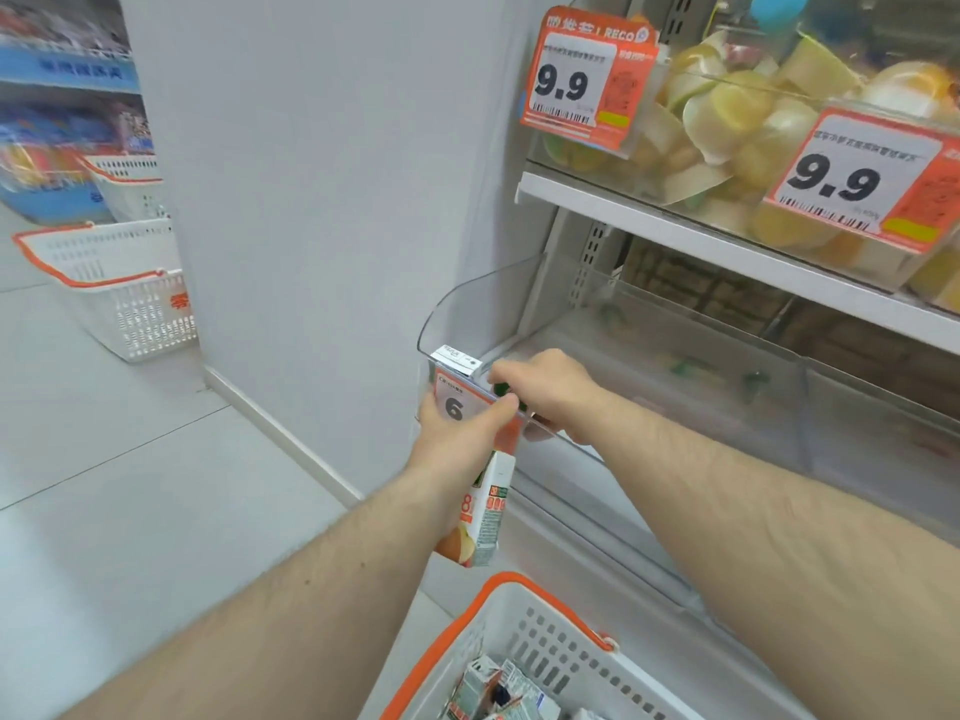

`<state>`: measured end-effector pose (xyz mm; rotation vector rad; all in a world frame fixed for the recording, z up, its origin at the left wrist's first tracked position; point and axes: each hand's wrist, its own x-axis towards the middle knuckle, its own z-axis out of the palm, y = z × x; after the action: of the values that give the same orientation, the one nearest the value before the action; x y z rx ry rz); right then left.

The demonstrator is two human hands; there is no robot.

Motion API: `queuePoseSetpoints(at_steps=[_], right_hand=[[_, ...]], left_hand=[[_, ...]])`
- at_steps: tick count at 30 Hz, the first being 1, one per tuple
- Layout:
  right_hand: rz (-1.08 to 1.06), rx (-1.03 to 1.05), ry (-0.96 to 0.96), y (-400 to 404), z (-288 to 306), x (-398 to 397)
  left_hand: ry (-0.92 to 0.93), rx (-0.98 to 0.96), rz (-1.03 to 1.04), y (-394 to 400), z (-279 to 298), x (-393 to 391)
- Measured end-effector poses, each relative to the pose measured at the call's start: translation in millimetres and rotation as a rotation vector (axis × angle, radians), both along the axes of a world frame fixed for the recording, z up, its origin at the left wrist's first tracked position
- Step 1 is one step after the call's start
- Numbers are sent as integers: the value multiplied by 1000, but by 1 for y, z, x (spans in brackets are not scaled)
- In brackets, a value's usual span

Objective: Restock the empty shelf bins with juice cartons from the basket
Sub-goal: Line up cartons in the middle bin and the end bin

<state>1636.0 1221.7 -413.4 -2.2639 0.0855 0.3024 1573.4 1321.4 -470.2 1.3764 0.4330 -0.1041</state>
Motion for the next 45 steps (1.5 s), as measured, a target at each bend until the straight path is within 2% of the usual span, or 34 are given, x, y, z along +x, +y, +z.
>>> queuePoseSetpoints(at_steps=[5,10,17,23,27,31,33,36,39,41,42,43,45], right_hand=[[109,181,202,-4,-14,18],[101,409,424,-9,-29,30],[177,470,456,-13,-32,35],[176,412,425,-13,-36,35],[205,422,416,-17,-39,34],[214,197,408,-16,-28,29],[193,33,315,-15,-18,24],[44,-103,3,-15,-3,8],[-2,-167,-524,-19,6,-21],[115,-211,-921,-23,9,-54],[175,-234,-1042,-24,9,-72],[213,-237,-1093,-26,7,-90],[223,-182,-972,-31,3,-119]], left_hand=[[-20,-11,-19,-3,-10,4],[-24,-16,-5,-2,-18,6],[-31,11,-19,-1,-17,8],[16,56,-61,1,-15,6],[71,85,-20,8,-8,-3],[55,100,-12,33,-13,-28],[75,119,1,42,-16,-31],[155,85,52,44,-4,-40],[201,41,50,37,10,-40],[166,-15,22,29,20,-44],[141,-55,3,24,24,-48],[113,-91,-14,18,28,-52],[80,-128,-51,6,35,-59]])
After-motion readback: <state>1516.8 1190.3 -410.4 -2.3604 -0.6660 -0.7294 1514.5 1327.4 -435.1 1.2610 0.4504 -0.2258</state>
